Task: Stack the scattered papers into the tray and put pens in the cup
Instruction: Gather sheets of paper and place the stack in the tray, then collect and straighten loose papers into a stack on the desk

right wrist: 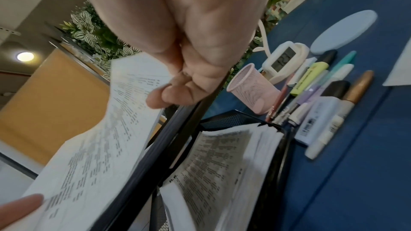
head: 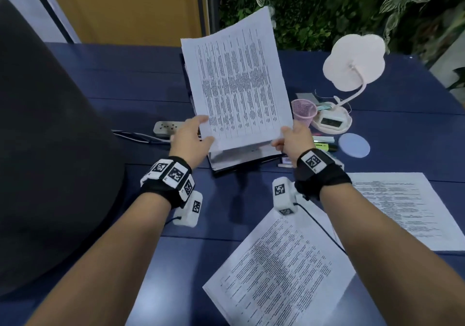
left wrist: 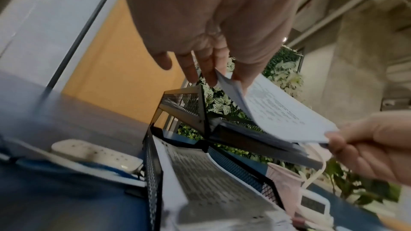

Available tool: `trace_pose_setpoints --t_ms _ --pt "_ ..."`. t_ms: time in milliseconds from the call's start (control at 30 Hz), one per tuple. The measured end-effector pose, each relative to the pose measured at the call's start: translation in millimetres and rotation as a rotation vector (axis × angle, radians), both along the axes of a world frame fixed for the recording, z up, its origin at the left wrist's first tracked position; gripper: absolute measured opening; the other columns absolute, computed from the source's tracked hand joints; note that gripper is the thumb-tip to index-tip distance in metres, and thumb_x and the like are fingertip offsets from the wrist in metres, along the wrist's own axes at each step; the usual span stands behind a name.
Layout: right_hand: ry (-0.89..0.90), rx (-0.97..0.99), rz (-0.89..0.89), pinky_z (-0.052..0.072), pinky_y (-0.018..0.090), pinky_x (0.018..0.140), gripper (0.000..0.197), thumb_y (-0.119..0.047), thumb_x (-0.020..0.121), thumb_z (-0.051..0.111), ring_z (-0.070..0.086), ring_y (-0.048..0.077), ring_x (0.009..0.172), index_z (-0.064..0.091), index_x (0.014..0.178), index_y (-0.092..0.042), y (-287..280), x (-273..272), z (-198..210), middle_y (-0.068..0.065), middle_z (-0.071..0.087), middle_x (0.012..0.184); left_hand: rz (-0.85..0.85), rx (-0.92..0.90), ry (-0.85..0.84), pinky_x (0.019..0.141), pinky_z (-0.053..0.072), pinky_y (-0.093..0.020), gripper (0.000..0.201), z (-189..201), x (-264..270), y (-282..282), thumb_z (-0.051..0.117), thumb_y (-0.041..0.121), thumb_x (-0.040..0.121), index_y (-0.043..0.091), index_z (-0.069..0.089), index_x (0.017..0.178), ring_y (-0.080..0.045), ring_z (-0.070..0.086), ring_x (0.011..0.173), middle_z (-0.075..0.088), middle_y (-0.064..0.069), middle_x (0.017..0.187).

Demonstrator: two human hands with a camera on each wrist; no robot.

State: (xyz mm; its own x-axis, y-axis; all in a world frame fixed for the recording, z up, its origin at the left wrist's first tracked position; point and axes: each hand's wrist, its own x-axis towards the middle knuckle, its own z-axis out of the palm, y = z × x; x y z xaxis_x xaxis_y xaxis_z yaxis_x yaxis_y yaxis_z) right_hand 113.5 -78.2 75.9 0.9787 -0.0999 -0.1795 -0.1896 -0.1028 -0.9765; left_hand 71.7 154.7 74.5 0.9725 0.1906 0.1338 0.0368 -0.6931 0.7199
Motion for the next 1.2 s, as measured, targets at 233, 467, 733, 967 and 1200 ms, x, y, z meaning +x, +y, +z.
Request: trace_pose_setpoints --t_ms 233,467,733,967,1200 --pt "0.110 0.014 -0.084 0.047 0.025 0.042 0.042 0.002 0.097 0.032 0.059 0.014 0.038 0.027 0.137 -0.010 9.2 43.5 6.8 0.015 0.056 0.065 -0.072 0.718 0.142 0.112 0.001 -0.060 0.058 10.9 27.9 -5.9 0.049 0.045 0.090 0.023 0.034 0.142 -0.027 0.010 0.145 0.028 -0.001 0.152" --pt "0.057 -0.363 -0.145 0.044 0.022 0.036 0.019 -0.011 0.087 0.049 0.062 0.020 0.044 0.041 0.104 -0.015 7.1 55.7 -7.2 0.015 0.061 0.080 -0.089 0.863 0.196 0.109 -0.010 -0.062 0.050 -1.5 36.6 -8.9 0.035 0.049 0.095 0.027 0.043 0.139 -0.027 -0.005 0.146 0.007 0.000 0.159" --pt "-0.059 -0.496 -0.197 0.035 0.023 0.067 0.018 -0.018 0.084 0.059 0.050 0.022 0.074 0.050 0.098 -0.011 -3.1 34.6 -10.3 0.003 0.055 0.078 -0.153 0.956 0.237 0.108 -0.014 -0.062 0.060 3.1 29.9 -7.7 0.024 0.060 0.094 0.028 0.036 0.143 -0.028 -0.006 0.146 0.007 0.003 0.159" --pt "0.088 -0.535 -0.190 0.043 0.029 0.081 0.019 -0.020 0.086 0.061 0.060 0.031 0.096 0.057 0.100 -0.008 -37.3 -21.2 -50.6 0.013 0.063 0.099 -0.170 0.770 0.166 0.111 -0.008 -0.059 0.055 -12.0 -10.2 -24.3 0.032 0.052 0.096 0.029 0.027 0.146 -0.025 0.003 0.147 0.022 0.005 0.156" --pt "0.338 -0.748 -0.058 0.045 0.032 0.088 0.022 -0.015 0.084 0.059 0.055 0.031 0.108 0.059 0.106 -0.014 -84.2 -68.6 -89.1 0.010 0.062 0.113 -0.136 0.562 -0.146 0.106 0.022 -0.051 0.048 -45.2 -59.7 -60.7 0.065 0.023 0.079 0.018 0.054 0.125 -0.032 0.044 0.124 0.049 -0.008 0.134"
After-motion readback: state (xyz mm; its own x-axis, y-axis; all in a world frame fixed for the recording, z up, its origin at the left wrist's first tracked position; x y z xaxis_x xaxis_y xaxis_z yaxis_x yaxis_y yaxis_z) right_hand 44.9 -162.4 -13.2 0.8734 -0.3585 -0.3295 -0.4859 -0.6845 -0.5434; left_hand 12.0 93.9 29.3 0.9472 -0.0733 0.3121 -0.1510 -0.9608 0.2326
